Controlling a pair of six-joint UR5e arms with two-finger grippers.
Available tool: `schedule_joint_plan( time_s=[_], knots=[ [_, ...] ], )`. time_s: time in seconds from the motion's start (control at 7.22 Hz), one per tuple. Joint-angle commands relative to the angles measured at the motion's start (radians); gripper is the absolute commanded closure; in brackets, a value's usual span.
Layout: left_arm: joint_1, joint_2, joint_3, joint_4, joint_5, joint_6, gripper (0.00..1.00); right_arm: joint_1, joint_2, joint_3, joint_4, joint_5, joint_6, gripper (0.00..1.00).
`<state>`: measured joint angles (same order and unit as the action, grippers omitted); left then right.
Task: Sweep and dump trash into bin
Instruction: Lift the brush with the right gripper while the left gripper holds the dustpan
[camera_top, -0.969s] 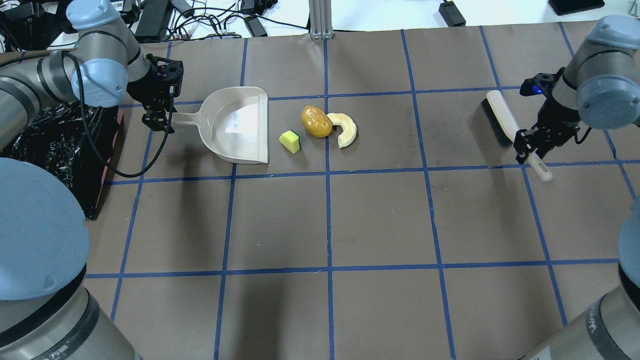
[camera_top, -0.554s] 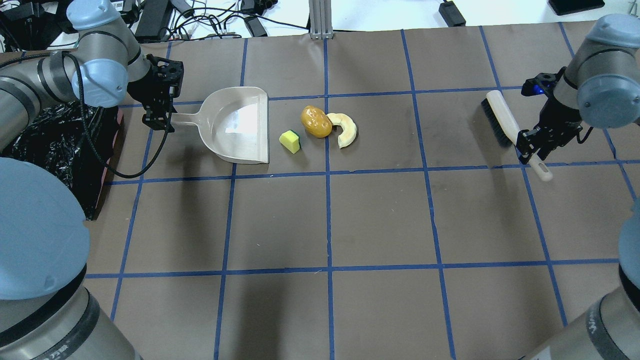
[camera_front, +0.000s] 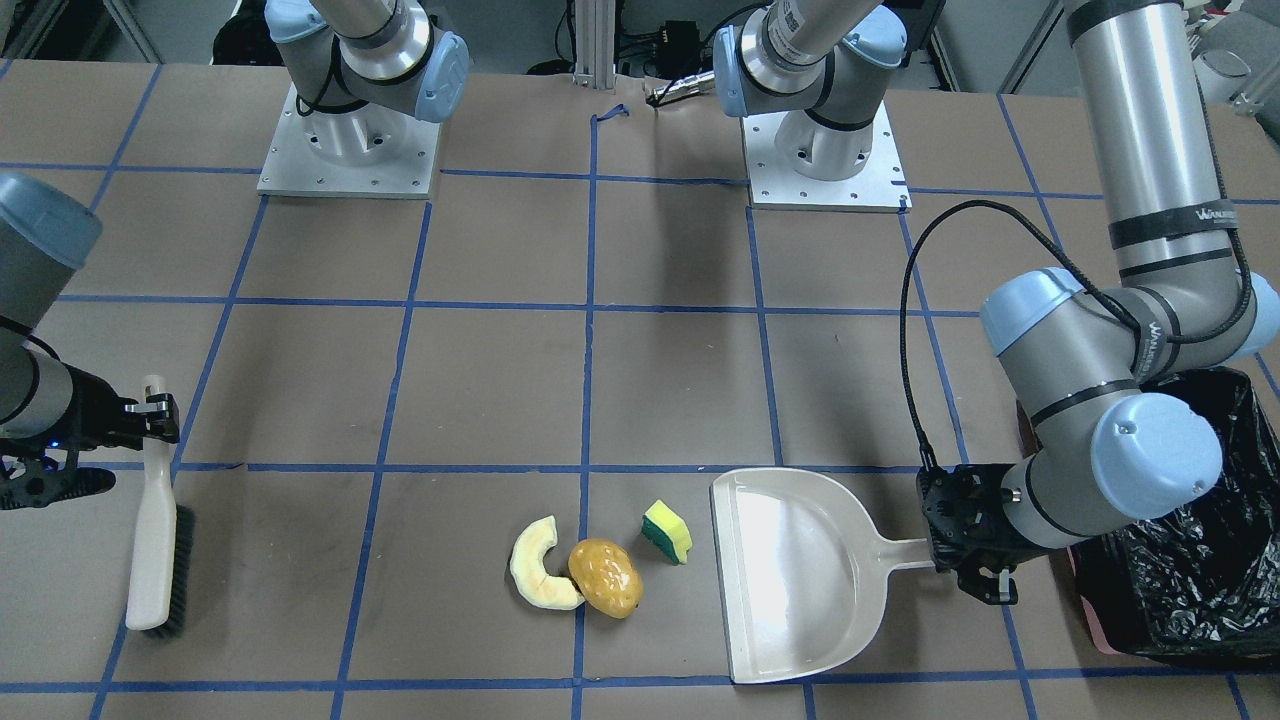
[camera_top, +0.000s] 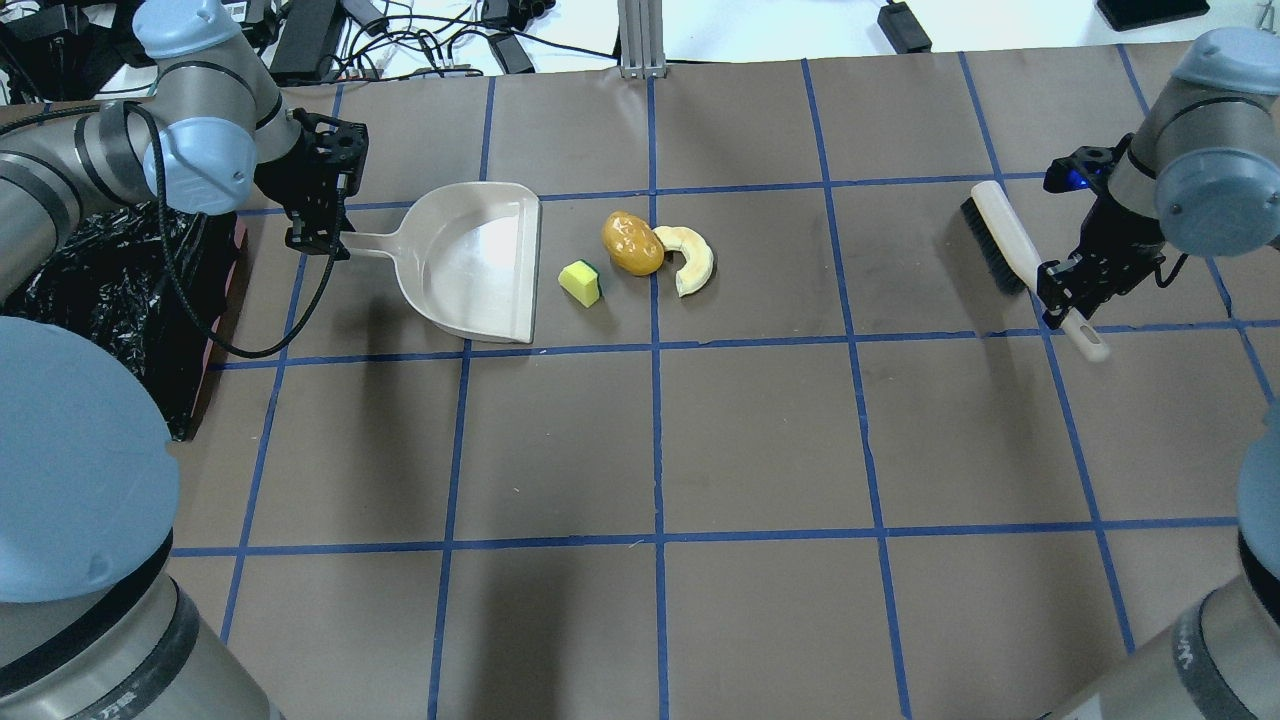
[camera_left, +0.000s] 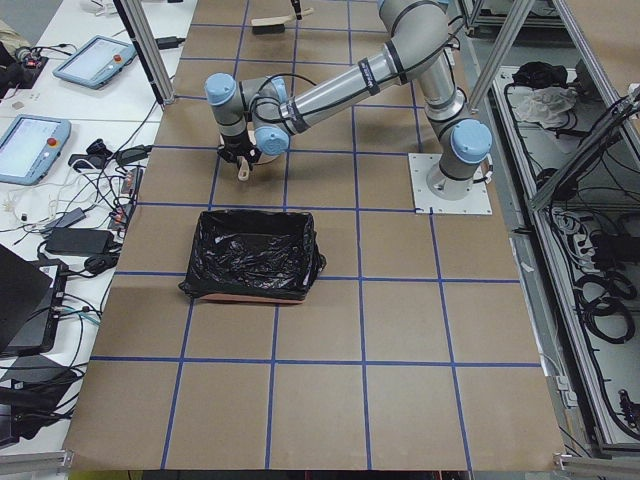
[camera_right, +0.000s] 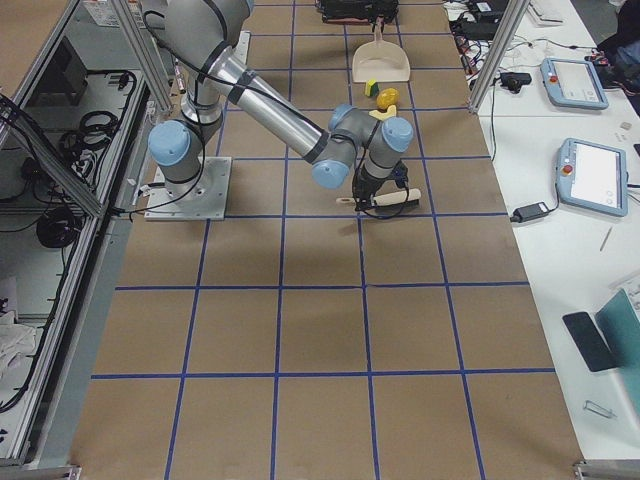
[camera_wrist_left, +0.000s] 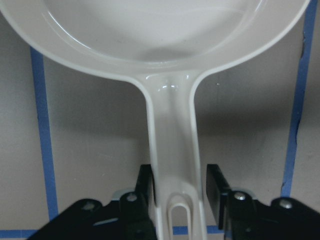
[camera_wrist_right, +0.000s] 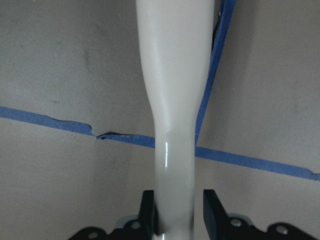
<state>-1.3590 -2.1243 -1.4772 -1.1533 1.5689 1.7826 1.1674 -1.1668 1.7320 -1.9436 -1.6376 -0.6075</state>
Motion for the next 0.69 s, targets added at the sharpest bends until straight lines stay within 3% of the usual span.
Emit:
schedule_joint_plan(
  time_s=[0.0,0.28,0.55],
  knots=[
    [0.000,0.000,0.002,0.003,0.000,0.009,0.64,0.000,-0.001,-0.003,0.000,0.002,0.000,0.75],
    [-0.002,-0.002,0.002,0.004,0.008,0.026,0.64,0.000,-0.008,-0.003,0.008,0.004,-0.002,1.00],
    [-0.003,-0.003,0.003,0.004,0.011,0.040,0.63,0.000,-0.017,-0.005,0.017,0.012,-0.003,1.00]
  ],
)
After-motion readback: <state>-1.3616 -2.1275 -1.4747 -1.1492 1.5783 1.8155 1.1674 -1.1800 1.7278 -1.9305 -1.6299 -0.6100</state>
